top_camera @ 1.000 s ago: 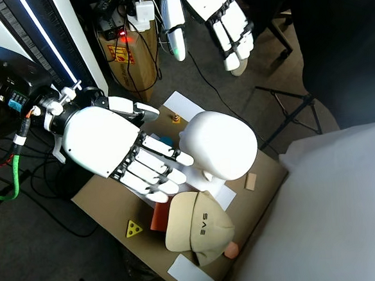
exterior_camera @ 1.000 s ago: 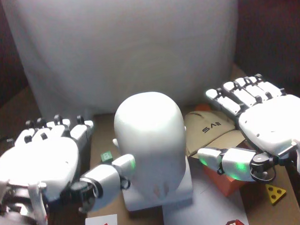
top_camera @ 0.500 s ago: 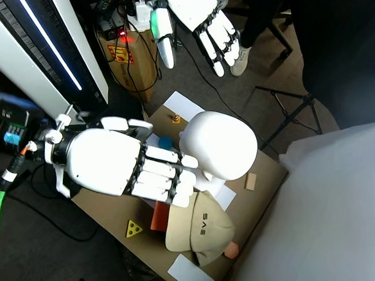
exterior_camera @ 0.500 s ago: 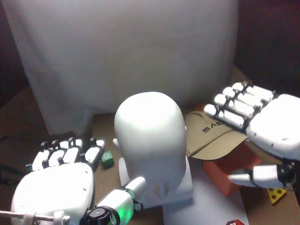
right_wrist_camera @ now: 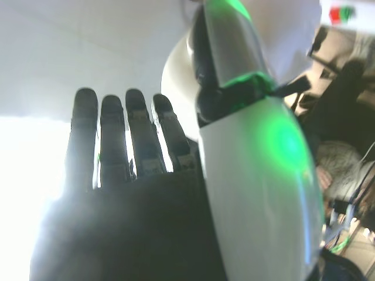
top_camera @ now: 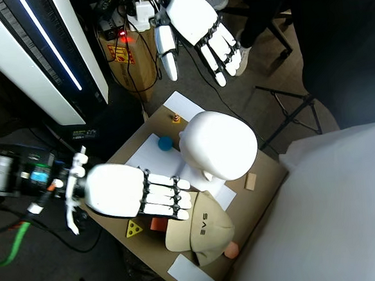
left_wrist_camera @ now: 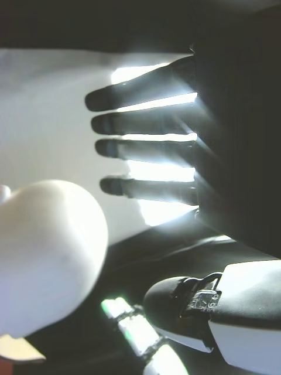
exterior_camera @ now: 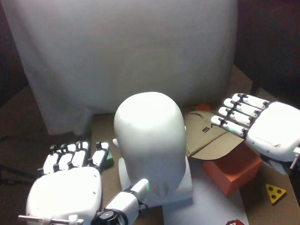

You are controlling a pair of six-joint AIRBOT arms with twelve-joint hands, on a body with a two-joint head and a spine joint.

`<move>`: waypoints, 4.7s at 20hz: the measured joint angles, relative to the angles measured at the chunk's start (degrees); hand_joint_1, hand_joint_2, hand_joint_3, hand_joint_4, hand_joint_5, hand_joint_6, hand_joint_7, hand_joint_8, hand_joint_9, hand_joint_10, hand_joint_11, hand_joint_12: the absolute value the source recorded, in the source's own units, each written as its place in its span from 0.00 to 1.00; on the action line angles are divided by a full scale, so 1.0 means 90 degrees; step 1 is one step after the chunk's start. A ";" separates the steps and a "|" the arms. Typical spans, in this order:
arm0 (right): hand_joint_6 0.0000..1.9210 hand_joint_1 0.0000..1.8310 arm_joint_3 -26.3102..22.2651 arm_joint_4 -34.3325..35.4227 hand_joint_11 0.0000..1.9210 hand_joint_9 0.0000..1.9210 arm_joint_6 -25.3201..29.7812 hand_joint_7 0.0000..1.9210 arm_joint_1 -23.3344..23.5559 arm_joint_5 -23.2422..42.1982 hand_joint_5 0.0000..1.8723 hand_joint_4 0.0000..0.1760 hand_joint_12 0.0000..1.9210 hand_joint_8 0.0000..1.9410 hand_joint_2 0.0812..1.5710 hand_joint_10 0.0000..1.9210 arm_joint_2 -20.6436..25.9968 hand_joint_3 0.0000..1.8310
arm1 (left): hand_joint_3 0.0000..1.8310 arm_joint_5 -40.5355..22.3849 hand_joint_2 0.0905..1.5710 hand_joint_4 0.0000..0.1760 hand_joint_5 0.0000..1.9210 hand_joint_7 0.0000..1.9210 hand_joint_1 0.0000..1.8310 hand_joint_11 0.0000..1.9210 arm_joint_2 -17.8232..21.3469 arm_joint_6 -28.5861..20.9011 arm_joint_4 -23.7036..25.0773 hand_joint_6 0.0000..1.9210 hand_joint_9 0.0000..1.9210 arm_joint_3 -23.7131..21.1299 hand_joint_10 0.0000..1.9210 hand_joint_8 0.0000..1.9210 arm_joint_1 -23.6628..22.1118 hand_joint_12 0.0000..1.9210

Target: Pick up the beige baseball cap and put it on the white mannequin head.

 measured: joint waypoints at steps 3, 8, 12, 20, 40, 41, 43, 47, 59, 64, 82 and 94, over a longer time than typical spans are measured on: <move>0.00 0.64 0.0500 0.0165 0.00 0.00 0.0595 0.03 0.0010 -0.0134 0.01 0.04 0.16 0.00 0.69 0.00 -0.0240 0.01 | 0.00 -0.0041 0.69 0.70 0.09 0.06 0.00 0.00 -0.0109 -0.0117 0.0092 0.00 0.05 0.0083 0.00 0.00 0.0010 0.25; 0.00 0.65 0.1382 0.0175 0.00 0.00 0.0947 0.02 0.0029 -0.0427 0.02 0.03 0.16 0.00 0.69 0.00 -0.0818 0.01 | 0.00 -0.0087 0.69 0.70 0.09 0.06 0.00 0.00 -0.0318 -0.0418 0.0461 0.00 0.05 0.0364 0.00 0.00 0.0294 0.24; 0.00 0.66 0.1950 0.0015 0.00 0.01 0.1324 0.02 0.0029 -0.0695 0.03 0.02 0.18 0.00 0.70 0.00 -0.1297 0.00 | 0.00 -0.0163 0.69 0.70 0.09 0.06 0.00 0.00 -0.0379 -0.0522 0.0593 0.00 0.05 0.0566 0.00 0.00 0.0340 0.24; 0.00 0.66 0.3007 0.0075 0.00 0.01 0.1571 0.03 -0.0080 -0.0661 0.03 0.03 0.19 0.00 0.70 0.00 -0.2081 0.00 | 0.00 -0.0189 0.70 0.70 0.09 0.06 0.00 0.00 -0.0437 -0.0925 0.0731 0.00 0.06 0.0617 0.00 0.00 0.0464 0.25; 0.00 0.66 0.5255 -0.0532 0.00 0.01 0.3028 0.03 0.0129 -0.1115 0.03 0.02 0.21 0.00 0.69 0.00 -0.3490 0.00 | 0.00 -0.0153 0.70 0.70 0.10 0.06 0.00 0.00 -0.0461 -0.1124 0.1078 0.00 0.05 0.0663 0.00 0.00 0.0466 0.21; 0.00 0.66 0.5272 -0.0554 0.00 0.01 0.3094 0.03 0.0143 -0.1146 0.03 0.01 0.21 0.00 0.69 0.00 -0.3492 0.00 | 0.00 -0.0153 0.70 0.70 0.10 0.06 0.00 0.00 -0.0461 -0.1124 0.1120 0.00 0.05 0.0680 0.00 0.00 0.0486 0.21; 0.00 0.66 0.5319 -0.0702 0.00 0.01 0.3478 0.03 0.0151 -0.1202 0.03 0.00 0.21 0.00 0.69 0.00 -0.3497 0.00 | 0.00 -0.0153 0.70 0.70 0.10 0.06 0.00 0.00 -0.0461 -0.1132 0.1156 0.00 0.05 0.0682 0.00 0.00 0.0510 0.21; 0.00 0.66 0.5370 -0.0831 0.00 0.01 0.3742 0.03 0.0151 -0.1273 0.03 0.00 0.20 0.00 0.69 0.00 -0.3514 0.00 | 0.00 -0.0138 0.70 0.70 0.10 0.06 0.00 0.00 -0.0461 -0.1175 0.1224 0.00 0.05 0.0680 0.00 0.00 0.0525 0.21; 0.60 0.75 0.5520 -0.0622 0.40 0.39 0.3769 0.39 0.0240 -0.1173 0.39 0.00 0.87 0.69 0.76 0.80 -0.3555 0.00 | 0.00 -0.0114 0.70 0.70 0.10 0.06 0.00 0.00 -0.0459 -0.1316 0.1183 0.00 0.05 0.0576 0.00 0.00 0.0556 0.21; 0.60 0.74 0.5765 -0.0593 0.43 0.41 0.3786 0.40 0.0325 -0.1110 0.41 0.00 0.84 0.67 0.75 0.79 -0.3638 0.00 | 0.00 -0.0119 0.70 0.70 0.09 0.06 0.00 0.00 -0.0459 -0.1319 0.1137 0.00 0.05 0.0576 0.00 0.00 0.0556 0.22; 0.60 0.74 0.6074 -0.0114 0.40 0.41 0.4017 0.41 0.1698 0.1872 0.43 0.00 0.81 0.65 0.75 0.79 -0.3432 0.00 | 0.00 -0.0287 0.71 0.69 0.09 0.06 0.00 0.00 -0.0447 -0.1341 0.1037 0.00 0.05 0.0576 0.00 0.00 0.0559 0.21; 0.61 0.74 0.5238 -0.0877 0.41 0.42 0.3218 0.41 0.1882 0.4483 0.42 0.00 0.81 0.65 0.75 0.78 -0.3458 0.00 | 0.00 -0.0442 0.71 0.69 0.10 0.06 0.00 0.00 -0.0369 -0.1268 0.1018 0.00 0.05 0.0333 0.00 0.00 0.0483 0.21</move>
